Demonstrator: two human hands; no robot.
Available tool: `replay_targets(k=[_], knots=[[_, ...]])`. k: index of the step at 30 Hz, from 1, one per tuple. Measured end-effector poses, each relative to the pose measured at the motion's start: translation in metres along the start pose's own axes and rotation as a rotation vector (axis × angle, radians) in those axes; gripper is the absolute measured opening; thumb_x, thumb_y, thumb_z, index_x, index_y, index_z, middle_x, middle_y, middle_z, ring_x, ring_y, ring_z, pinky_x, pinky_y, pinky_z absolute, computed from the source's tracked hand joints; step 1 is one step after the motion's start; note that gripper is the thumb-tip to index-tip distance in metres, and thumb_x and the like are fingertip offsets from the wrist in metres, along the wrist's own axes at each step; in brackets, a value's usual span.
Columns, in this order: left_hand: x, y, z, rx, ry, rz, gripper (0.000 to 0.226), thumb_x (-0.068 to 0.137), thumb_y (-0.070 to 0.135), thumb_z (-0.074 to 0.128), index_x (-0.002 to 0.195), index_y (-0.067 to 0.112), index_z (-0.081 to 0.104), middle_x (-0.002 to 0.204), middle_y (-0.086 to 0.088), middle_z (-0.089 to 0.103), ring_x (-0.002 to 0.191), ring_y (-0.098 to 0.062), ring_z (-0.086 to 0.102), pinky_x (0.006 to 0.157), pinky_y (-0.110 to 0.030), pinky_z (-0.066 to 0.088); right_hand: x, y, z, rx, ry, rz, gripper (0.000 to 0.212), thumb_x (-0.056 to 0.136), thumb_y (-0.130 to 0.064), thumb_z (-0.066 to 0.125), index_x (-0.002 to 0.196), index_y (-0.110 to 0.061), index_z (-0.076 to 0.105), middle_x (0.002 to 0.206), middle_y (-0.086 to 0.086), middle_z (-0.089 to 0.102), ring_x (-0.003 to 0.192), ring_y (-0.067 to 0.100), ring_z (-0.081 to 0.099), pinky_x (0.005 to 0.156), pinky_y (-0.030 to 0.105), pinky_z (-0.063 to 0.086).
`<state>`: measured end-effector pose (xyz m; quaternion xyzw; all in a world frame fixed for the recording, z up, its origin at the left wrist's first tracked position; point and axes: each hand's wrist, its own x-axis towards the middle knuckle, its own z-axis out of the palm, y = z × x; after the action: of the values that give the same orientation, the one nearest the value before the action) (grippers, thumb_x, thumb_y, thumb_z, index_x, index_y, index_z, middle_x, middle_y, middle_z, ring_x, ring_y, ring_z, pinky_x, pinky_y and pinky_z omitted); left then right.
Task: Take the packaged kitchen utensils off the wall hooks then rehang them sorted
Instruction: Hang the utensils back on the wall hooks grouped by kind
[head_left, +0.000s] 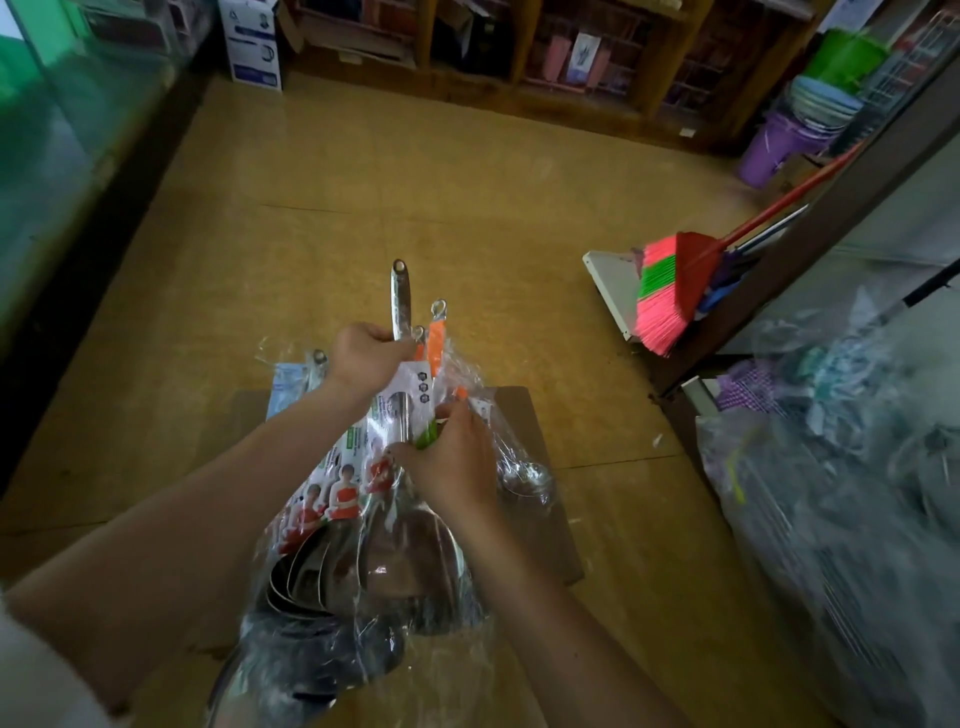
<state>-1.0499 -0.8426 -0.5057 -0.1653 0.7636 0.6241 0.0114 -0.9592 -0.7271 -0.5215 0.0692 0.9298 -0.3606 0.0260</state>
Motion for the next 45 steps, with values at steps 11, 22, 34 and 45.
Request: replay_targets(k=[11,22,34,45], knots=[[-0.072,0.112,-0.004,-0.051,-0.087,0.161,0.023,0.081,0.021,0.079,0.095,0.006,0.068,0.081,-0.002,0.065,0.068,-0.011,0.055,0.053,-0.017,0.043,-0.023,-0.01,-0.08,0.455,-0.095,-0.066,0.029,0.089,-0.017,0.074,0.074,-0.021,0.05,0.065,-0.01,0.051,0.052,-0.005,0.049,0.05,0.01,0.036],[-0.237,0.271,0.112,-0.136,-0.338,0.469,0.013,0.081,0.019,0.08,0.085,0.014,0.068,0.093,-0.01,0.073,0.071,-0.014,0.069,0.057,-0.022,0.055,-0.1,0.022,-0.281,0.612,0.374,-0.295,0.032,0.092,-0.017,0.07,0.117,-0.03,0.055,0.101,-0.012,0.069,0.09,0.002,0.066,0.077,0.022,0.054],[-0.433,0.317,0.263,-0.127,-0.621,0.657,0.016,0.081,0.019,0.079,0.088,0.014,0.065,0.083,-0.002,0.068,0.068,-0.008,0.063,0.054,-0.013,0.05,-0.251,0.138,-0.436,0.628,0.711,-0.215,0.018,0.092,-0.015,0.069,0.107,-0.021,0.06,0.082,-0.01,0.066,0.063,-0.008,0.058,0.057,0.009,0.043],[-0.621,0.324,0.381,-0.201,-0.965,0.687,0.02,0.075,0.02,0.084,0.085,0.012,0.068,0.081,-0.006,0.074,0.069,-0.014,0.069,0.053,-0.016,0.049,-0.413,0.24,-0.54,0.491,1.018,-0.074,0.024,0.093,-0.016,0.068,0.116,-0.016,0.06,0.08,-0.012,0.061,0.062,-0.01,0.056,0.057,0.008,0.042]])
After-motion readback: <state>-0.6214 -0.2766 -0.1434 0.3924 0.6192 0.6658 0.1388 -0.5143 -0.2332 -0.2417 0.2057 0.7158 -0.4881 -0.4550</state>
